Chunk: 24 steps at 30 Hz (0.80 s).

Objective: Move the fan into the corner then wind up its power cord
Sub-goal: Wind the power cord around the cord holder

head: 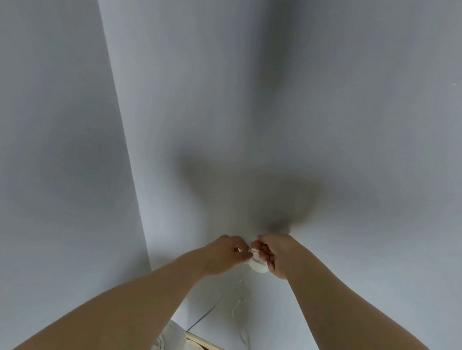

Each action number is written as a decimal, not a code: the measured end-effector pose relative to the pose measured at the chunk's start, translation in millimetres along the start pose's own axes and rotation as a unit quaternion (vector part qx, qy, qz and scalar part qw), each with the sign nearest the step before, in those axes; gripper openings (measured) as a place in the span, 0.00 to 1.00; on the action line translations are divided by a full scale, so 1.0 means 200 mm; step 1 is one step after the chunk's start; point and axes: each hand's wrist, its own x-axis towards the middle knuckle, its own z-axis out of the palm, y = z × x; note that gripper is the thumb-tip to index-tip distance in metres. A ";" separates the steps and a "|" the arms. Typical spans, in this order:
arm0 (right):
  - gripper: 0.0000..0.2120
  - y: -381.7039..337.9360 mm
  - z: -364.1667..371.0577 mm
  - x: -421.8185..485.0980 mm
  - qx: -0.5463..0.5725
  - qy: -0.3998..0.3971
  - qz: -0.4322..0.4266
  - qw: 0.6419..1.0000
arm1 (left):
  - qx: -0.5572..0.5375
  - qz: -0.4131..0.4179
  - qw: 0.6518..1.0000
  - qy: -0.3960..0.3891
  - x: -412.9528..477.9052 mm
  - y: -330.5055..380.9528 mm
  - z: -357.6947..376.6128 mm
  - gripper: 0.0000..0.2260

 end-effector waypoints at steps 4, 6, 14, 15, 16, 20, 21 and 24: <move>0.10 0.03 0.01 0.01 -0.026 -0.002 -0.006 1.000 | 0.006 -0.021 0.994 0.104 0.03 0.01 -0.01 0.12; 0.07 0.04 0.00 0.03 -0.066 0.009 -0.017 0.998 | -0.020 -0.040 0.989 0.143 0.04 0.00 -0.04 0.11; 0.12 0.14 -0.05 0.13 -0.133 0.016 0.042 0.990 | 0.059 -0.067 0.972 0.216 0.11 -0.06 -0.09 0.13; 0.13 0.15 -0.06 0.15 -0.132 0.014 0.047 0.990 | 0.072 -0.061 0.972 0.216 0.11 -0.06 -0.09 0.14; 0.13 0.15 -0.06 0.15 -0.138 0.011 0.048 0.989 | 0.081 -0.057 0.971 0.216 0.11 -0.05 -0.08 0.16; 0.16 0.17 -0.06 0.16 -0.225 0.004 0.012 0.974 | 0.161 -0.063 0.957 0.231 0.12 -0.07 -0.10 0.25; 0.16 0.18 -0.06 0.17 -0.239 -0.002 0.006 0.971 | 0.184 -0.068 0.951 0.239 0.12 -0.09 -0.10 0.25; 0.16 0.21 -0.05 0.18 -0.269 -0.016 -0.011 0.963 | 0.215 -0.067 0.941 0.252 0.12 -0.12 -0.12 0.24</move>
